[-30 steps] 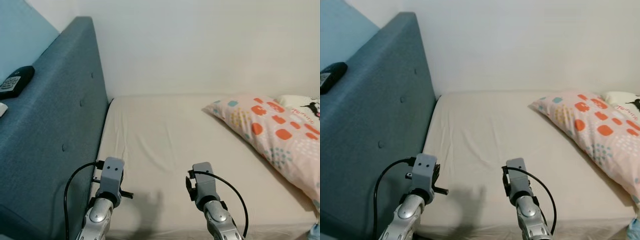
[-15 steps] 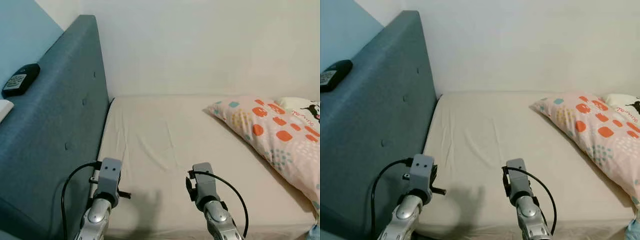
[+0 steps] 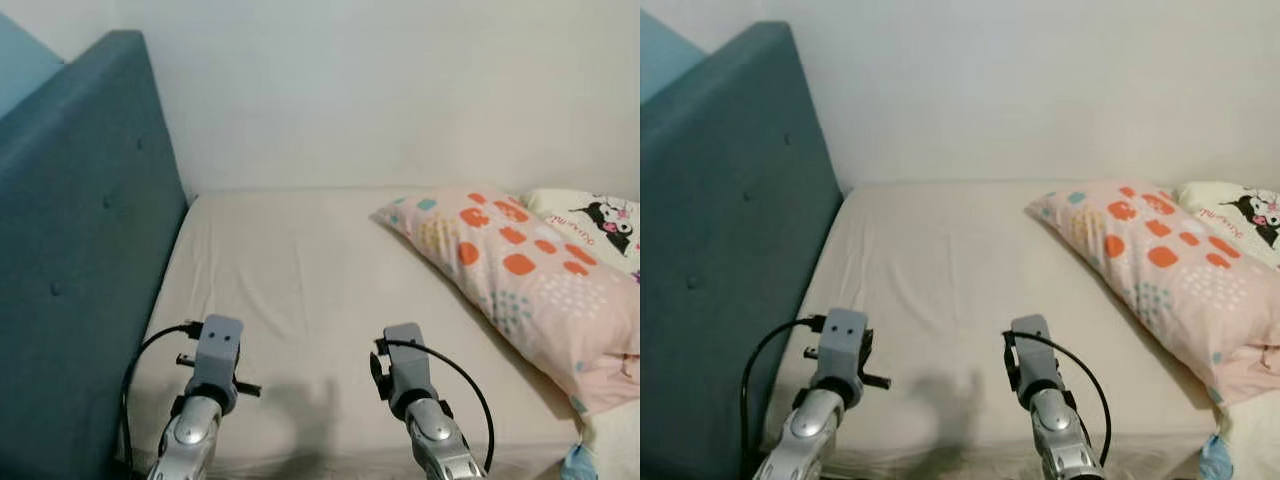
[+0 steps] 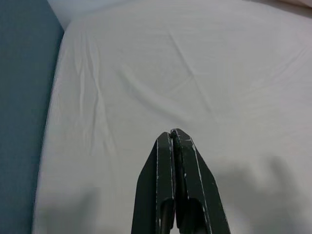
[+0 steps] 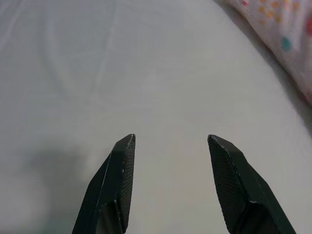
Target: Clean up the room
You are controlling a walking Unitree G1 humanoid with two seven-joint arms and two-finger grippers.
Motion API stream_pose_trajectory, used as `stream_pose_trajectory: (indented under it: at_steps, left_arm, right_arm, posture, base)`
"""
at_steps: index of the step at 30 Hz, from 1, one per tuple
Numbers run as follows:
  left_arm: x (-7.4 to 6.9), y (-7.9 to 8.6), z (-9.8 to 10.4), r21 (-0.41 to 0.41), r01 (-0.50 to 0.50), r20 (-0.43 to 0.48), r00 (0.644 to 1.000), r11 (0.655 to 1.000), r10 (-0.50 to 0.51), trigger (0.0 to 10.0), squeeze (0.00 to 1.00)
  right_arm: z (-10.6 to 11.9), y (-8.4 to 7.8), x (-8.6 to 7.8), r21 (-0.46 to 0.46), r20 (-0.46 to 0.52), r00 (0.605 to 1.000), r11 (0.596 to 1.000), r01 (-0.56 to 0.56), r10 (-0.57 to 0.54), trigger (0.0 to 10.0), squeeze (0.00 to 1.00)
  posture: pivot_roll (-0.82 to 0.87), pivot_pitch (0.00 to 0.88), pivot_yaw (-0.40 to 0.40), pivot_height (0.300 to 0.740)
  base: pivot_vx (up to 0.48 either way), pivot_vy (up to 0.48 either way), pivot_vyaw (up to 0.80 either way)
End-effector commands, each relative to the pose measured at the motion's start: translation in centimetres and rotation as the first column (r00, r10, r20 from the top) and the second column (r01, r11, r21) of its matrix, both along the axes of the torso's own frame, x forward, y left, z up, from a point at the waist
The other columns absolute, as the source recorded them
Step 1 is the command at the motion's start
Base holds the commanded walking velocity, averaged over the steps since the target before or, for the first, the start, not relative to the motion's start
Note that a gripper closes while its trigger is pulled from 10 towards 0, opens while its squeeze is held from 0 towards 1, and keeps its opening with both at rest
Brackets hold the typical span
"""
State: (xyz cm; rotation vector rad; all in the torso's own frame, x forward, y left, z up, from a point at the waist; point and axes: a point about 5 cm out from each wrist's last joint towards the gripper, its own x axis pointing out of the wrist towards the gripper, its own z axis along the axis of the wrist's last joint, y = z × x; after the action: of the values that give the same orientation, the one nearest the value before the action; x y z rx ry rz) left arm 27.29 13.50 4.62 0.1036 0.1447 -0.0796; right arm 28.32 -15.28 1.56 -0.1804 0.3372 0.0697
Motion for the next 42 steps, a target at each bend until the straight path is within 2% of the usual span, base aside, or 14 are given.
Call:
stream_pose_trajectory:
  at_steps: [1, 15, 25, 28, 30, 37, 42]
  left_arm:
    - [-0.16, -0.28, -0.21, 0.001, 0.014, -0.012, 1.000, 1.000, -0.014, 10.0, 0.00]
    - [-0.27, -0.39, -0.24, 0.006, 0.031, -0.015, 0.999, 1.000, -0.031, 10.0, 0.00]
    - [0.15, -0.67, -0.11, 0.011, 0.042, -0.018, 0.999, 0.999, -0.042, 10.0, 0.00]
    - [0.20, -0.66, -0.26, 0.012, 0.045, -0.033, 0.998, 0.999, -0.044, 10.0, 0.00]
    - [0.33, -0.44, -0.76, 0.049, 0.045, -0.079, 0.996, 0.998, -0.041, 10.0, 0.00]
    - [0.50, -0.25, -0.75, 0.043, 0.039, -0.081, 0.996, 0.998, -0.036, 10.0, 0.00]
    - [0.65, -0.28, -0.49, 0.045, 0.036, -0.064, 0.997, 0.998, -0.033, 10.0, 0.00]
  right_arm:
    - [-0.39, -0.39, -0.27, -0.002, -0.021, 1.000, 1.000, 0.018, -0.018, 10.0, 0.00]
    - [-0.57, -0.48, -0.53, 0.000, -0.024, 0.999, 1.000, 0.027, -0.027, 10.0, 0.00]
    - [-0.50, -0.56, -0.35, 0.003, -0.024, 0.999, 0.999, 0.039, -0.039, 10.0, 0.00]
    - [-0.49, -0.53, -0.33, 0.003, -0.023, 0.999, 0.999, 0.039, -0.039, 10.0, 0.00]
    - [-0.47, -0.57, -0.30, 0.004, -0.022, 0.999, 0.999, 0.042, -0.042, 10.0, 0.00]
    - [-0.44, -0.67, -0.23, 0.004, -0.020, 0.999, 0.999, 0.049, -0.049, 10.0, 0.00]
    - [-0.45, -0.57, -0.20, 0.006, -0.020, 0.999, 0.999, 0.051, -0.050, 10.0, 0.00]
  posture:
    - [0.03, 0.107, -0.051, 0.740]
    - [0.03, 0.104, -0.044, 0.740]
    - [0.03, 0.112, -0.040, 0.740]
    - [0.03, 0.111, -0.038, 0.740]
    - [0.03, 0.113, -0.035, 0.740]
    - [0.04, 0.113, -0.033, 0.740]
    - [0.04, 0.113, -0.031, 0.740]
  base:
    - [0.000, -0.379, 0.00]
    - [0.000, -0.377, 0.00]
    - [0.000, -0.378, 0.00]
    - [0.000, 0.000, 0.00]
    - [0.000, 0.231, 0.00]
    - [0.000, 0.462, 0.00]
    - [0.000, 0.000, 0.00]
